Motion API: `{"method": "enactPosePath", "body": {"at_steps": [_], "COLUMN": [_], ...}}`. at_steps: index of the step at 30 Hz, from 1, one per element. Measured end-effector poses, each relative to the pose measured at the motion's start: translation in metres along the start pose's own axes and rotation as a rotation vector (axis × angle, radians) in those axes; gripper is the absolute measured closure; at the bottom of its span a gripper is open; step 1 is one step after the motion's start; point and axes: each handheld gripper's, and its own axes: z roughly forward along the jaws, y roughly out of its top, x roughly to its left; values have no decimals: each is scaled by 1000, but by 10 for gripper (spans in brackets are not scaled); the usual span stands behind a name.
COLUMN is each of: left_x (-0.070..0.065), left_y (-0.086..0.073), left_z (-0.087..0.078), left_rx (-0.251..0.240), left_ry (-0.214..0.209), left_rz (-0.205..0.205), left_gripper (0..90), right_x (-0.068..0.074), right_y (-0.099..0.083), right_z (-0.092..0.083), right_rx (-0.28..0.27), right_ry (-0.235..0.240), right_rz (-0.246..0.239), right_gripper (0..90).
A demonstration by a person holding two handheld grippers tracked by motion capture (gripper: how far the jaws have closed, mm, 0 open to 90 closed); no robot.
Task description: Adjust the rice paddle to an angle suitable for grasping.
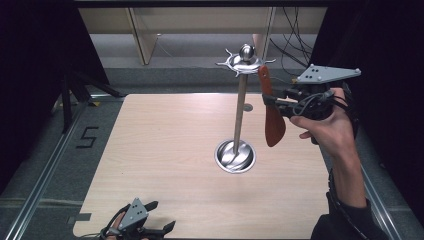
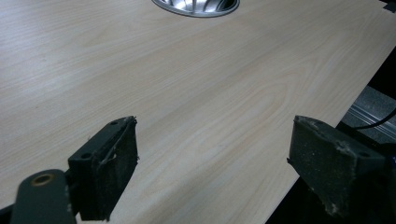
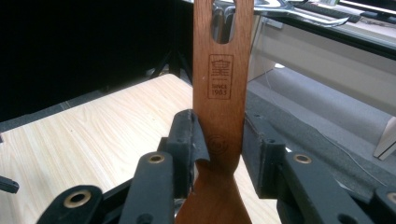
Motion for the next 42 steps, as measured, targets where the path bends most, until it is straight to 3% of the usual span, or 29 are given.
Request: {"method": "enactPosePath", "body": {"at_steps": [1, 2, 4, 7, 16, 19, 25, 34, 35, 42], "left_x": [0, 0, 0, 0, 0, 0, 0, 0, 0, 0], "left_y": [0, 0, 0, 0, 0, 0, 0, 0, 0, 0], "left_z": [0, 0, 0, 0, 0, -1, -1, 0, 0, 0], "left_rx": [1, 3, 5, -3, -3, -3, -3, -3, -1, 0], "left_ry": [0, 2, 1, 1, 2, 2, 3, 3, 3, 1], "left_rz": [2, 3, 3, 0, 1, 1, 0, 0, 1, 0], "left_gripper": [150, 150, 150, 150, 150, 150, 150, 150, 150, 150], "right_x": [0, 1, 0, -1, 1, -1, -1, -2, -3, -3], "right_y": [0, 0, -1, -1, -3, -3, -5, -12, -13, -28], "right_z": [1, 1, 3, 5, 9, 10, 9, 3, 2, -5], "right_rx": [-14, 6, -9, 7, 13, -1, 1, -16, -13, -15], "right_ry": [-8, 14, -2, 14, 32, 31, 38, 49, 40, 29], "right_rz": [-3, 21, 6, 0, 39, 13, 29, 53, 38, 68], "right_gripper": [670, 670, 670, 669, 667, 667, 660, 570, 561, 504]}}
